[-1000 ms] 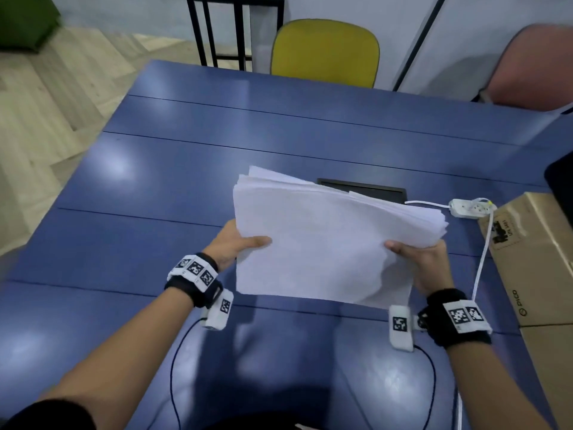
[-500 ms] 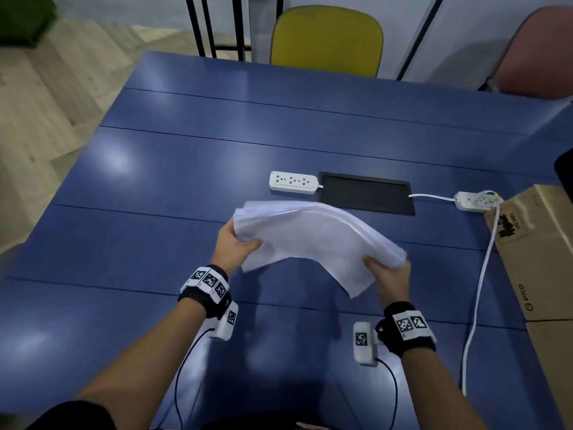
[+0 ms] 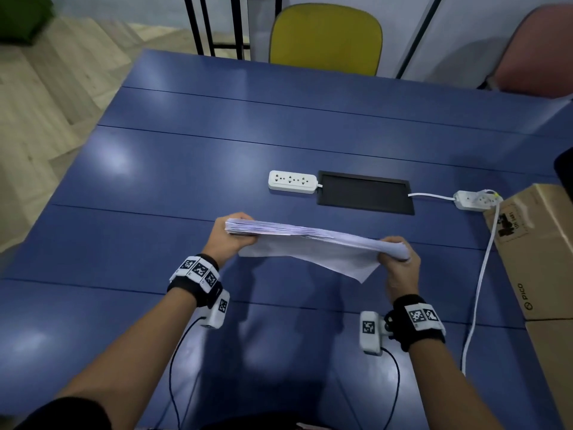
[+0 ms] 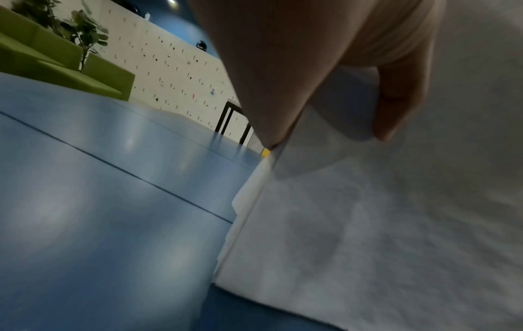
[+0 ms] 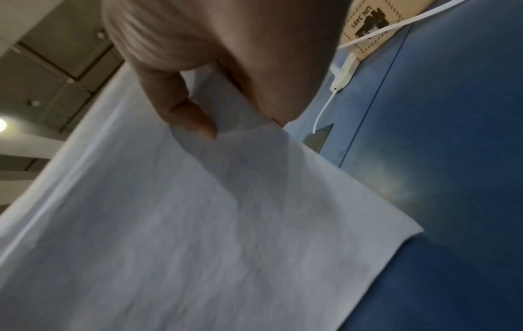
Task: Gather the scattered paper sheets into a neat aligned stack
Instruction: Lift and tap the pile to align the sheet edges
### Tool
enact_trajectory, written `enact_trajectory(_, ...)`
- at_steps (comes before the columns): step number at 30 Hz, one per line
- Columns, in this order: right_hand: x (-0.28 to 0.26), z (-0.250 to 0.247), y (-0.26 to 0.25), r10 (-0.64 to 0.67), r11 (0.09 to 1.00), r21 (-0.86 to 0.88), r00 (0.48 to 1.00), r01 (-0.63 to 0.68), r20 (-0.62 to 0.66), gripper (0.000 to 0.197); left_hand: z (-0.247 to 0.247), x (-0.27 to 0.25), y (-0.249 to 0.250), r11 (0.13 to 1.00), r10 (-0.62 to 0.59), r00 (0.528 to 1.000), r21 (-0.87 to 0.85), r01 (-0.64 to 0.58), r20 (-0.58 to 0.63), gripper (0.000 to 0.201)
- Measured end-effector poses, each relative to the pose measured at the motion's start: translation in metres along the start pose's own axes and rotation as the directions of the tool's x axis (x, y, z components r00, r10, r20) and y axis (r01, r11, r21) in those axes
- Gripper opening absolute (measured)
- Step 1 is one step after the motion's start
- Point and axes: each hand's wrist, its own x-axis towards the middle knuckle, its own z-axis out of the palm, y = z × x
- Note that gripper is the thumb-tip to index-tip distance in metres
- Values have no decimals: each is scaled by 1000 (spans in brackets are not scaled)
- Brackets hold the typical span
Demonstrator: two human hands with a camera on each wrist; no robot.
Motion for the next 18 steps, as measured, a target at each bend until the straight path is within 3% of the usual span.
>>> enact_trajectory(2, 4, -2, -3, -15, 999, 36, 1000, 15, -12, 44, -5, 1, 1, 1000, -3, 1000, -26, 3, -9, 24)
enact_trajectory(6, 2, 3, 7, 60, 998, -16, 998, -59, 18, 48, -6, -2, -1, 1000, -24, 1000, -19, 24, 10, 48)
enact_trajectory(9, 1, 12, 10, 67, 998, 7, 996, -67, -52, 42, -2, -3, -2, 998, -55, 998, -41, 53, -38, 36)
enact_trajectory(13, -2, 11, -3, -13, 999, 31, 999, 14, -42, 39, -4, -4, 3, 997, -52, 992, -67, 45, -113, 39)
enact_trajectory(15, -4, 5, -5, -35, 999, 34, 999, 35, -24, 45, -7, -6, 5, 996, -33, 994, -82, 24, -107, 36)
enact_trajectory(18, -5, -3, 4, -33, 998, -48, 999, 34, 25, 56, -11, -9, 1, 1000, -2, 1000, -18, 2, -24, 49)
